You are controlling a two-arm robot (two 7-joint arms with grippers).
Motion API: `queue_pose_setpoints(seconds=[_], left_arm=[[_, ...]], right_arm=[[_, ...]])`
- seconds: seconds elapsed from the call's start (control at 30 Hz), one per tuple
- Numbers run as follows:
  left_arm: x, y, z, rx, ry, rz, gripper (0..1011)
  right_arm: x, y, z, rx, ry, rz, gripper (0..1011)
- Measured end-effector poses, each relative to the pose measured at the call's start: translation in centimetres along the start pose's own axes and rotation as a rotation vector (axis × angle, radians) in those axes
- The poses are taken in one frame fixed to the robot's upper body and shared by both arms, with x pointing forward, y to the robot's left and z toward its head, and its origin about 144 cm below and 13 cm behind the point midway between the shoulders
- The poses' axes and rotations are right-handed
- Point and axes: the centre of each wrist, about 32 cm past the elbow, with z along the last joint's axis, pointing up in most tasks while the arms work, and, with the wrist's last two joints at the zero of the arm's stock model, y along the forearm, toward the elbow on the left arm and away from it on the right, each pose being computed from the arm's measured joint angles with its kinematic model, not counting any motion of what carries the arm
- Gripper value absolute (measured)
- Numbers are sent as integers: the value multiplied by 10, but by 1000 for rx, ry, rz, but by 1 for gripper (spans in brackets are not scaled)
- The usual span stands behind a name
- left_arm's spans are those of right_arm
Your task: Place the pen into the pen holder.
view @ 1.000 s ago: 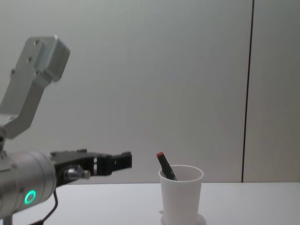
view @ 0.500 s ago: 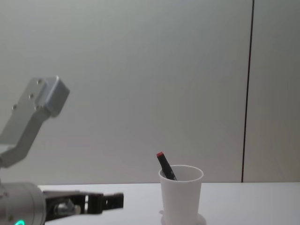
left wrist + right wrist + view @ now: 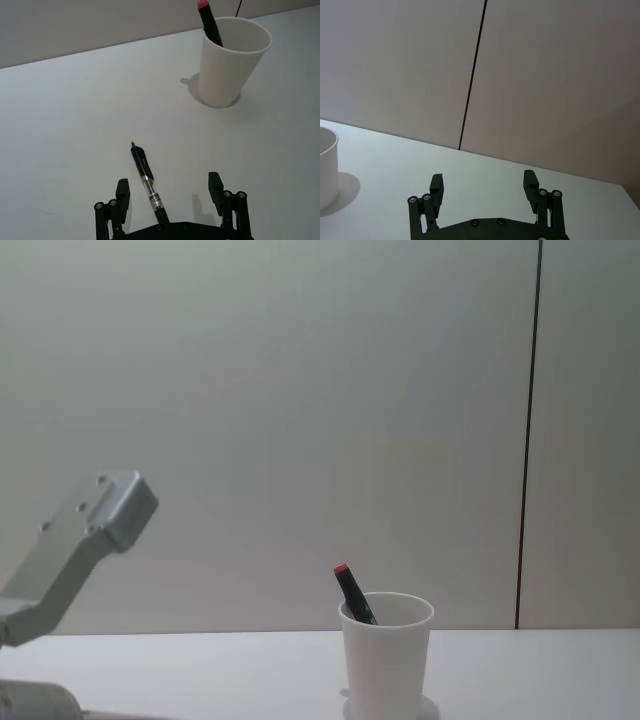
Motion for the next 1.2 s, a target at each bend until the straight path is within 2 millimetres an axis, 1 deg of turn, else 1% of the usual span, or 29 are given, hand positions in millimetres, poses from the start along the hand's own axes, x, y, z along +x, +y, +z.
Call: queue_pose_setpoints(seconds=[0.47,1.2], left_arm=[[5,-6,-4,96,-18,41,1000],[8,-16,-4,166,-28,51,1000]], right_arm=[[0,0,0,0,0,0,1001],[0,0,0,0,0,0,1001]])
